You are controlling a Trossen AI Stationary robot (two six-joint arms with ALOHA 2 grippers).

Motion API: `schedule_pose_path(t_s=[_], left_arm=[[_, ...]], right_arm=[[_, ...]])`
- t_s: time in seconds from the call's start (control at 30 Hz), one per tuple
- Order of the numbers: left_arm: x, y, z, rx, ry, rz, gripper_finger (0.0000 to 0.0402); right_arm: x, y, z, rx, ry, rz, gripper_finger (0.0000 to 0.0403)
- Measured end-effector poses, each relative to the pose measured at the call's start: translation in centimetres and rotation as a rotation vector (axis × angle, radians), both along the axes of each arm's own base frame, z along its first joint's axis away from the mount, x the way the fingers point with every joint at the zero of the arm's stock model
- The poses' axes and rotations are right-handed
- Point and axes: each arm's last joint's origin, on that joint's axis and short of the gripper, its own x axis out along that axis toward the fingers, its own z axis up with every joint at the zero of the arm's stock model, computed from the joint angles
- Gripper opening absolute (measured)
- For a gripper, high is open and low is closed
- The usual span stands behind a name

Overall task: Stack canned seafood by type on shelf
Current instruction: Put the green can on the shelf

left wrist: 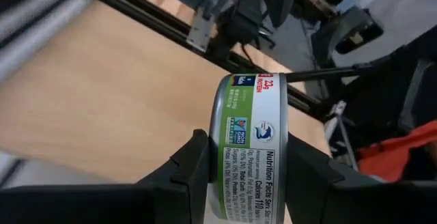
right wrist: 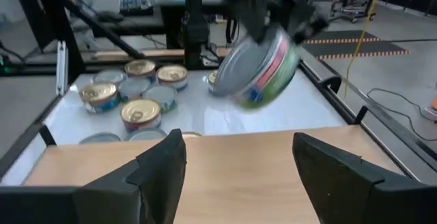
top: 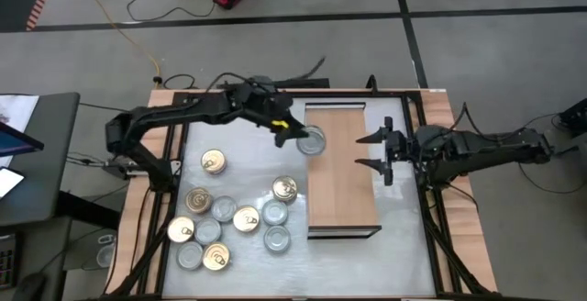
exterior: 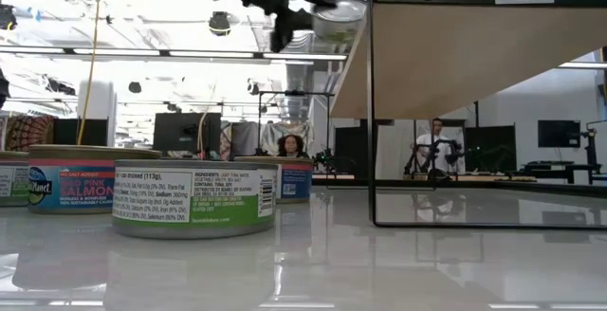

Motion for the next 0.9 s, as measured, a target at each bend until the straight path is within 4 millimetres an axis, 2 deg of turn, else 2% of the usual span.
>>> schedule_pose_path(t_s=[0.17,0.37,0.5,0.6,0.73,0.8,0.9], left_arm=[[2.5,0.4,-1.4,-0.03,0.026,0.005,0.0133],[4.9,0.4,-1.1,0.012,0.064,0.021,0.0133],[6.3,0.5,-1.9,0.026,0.117,0.03,0.0137],[7.1,0.3,-2.5,0.068,0.152,0.038,0.0163],[7.5,0.2,-2.7,0.143,0.169,0.057,0.0223],[7.5,0.2,-2.5,0.21,0.165,0.067,0.0251],[6.9,0.2,-1.3,0.306,0.144,0.091,0.0285]], right_arm=[[-0.3,0.0,0.0,0.004,0.004,0.001,0.0295],[-0.3,0.0,0.0,0.005,0.001,0.002,0.0295],[-0.3,0.0,0.0,0.006,0.0,0.004,0.0295],[-0.3,0.0,0.0,0.012,0.0,0.002,0.0295],[-0.3,0.0,0.0,0.013,0.0,0.002,0.0295],[-0.3,0.0,0.0,0.019,-0.001,0.001,0.0295],[-0.3,0.0,0.0,0.023,-0.001,0.0,0.0295]])
